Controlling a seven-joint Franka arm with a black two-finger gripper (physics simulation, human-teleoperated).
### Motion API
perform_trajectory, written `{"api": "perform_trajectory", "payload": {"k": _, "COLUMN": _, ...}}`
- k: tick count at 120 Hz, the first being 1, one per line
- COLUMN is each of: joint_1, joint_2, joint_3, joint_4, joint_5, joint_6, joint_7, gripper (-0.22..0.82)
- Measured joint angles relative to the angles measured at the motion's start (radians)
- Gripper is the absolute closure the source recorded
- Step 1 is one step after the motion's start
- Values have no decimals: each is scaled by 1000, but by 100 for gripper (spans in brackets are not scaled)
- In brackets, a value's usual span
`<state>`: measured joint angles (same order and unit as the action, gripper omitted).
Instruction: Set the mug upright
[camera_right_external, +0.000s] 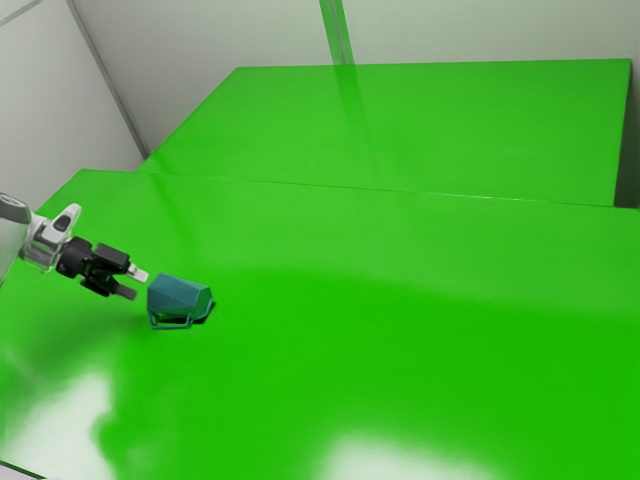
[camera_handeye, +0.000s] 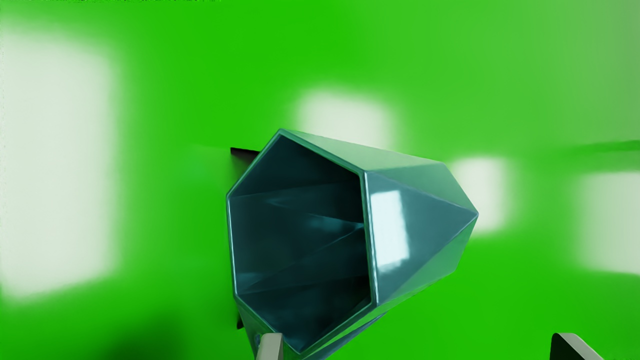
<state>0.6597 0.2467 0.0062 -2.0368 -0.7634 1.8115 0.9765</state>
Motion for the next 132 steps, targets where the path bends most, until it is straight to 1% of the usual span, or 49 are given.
{"api": "perform_trajectory", "payload": {"k": 29, "joint_1": -2, "joint_2": 48, "joint_3": -4, "joint_4": 28, "joint_5": -21, "joint_6": 1, "joint_7": 26, "gripper": 2}}
{"api": "perform_trajectory", "payload": {"k": 84, "joint_1": -20, "joint_2": 65, "joint_3": -10, "joint_4": 34, "joint_5": -29, "joint_6": 0, "joint_7": 48, "gripper": 2}}
{"api": "perform_trajectory", "payload": {"k": 132, "joint_1": -19, "joint_2": 89, "joint_3": -9, "joint_4": 29, "joint_5": -79, "joint_6": -42, "joint_7": 77, "gripper": 2}}
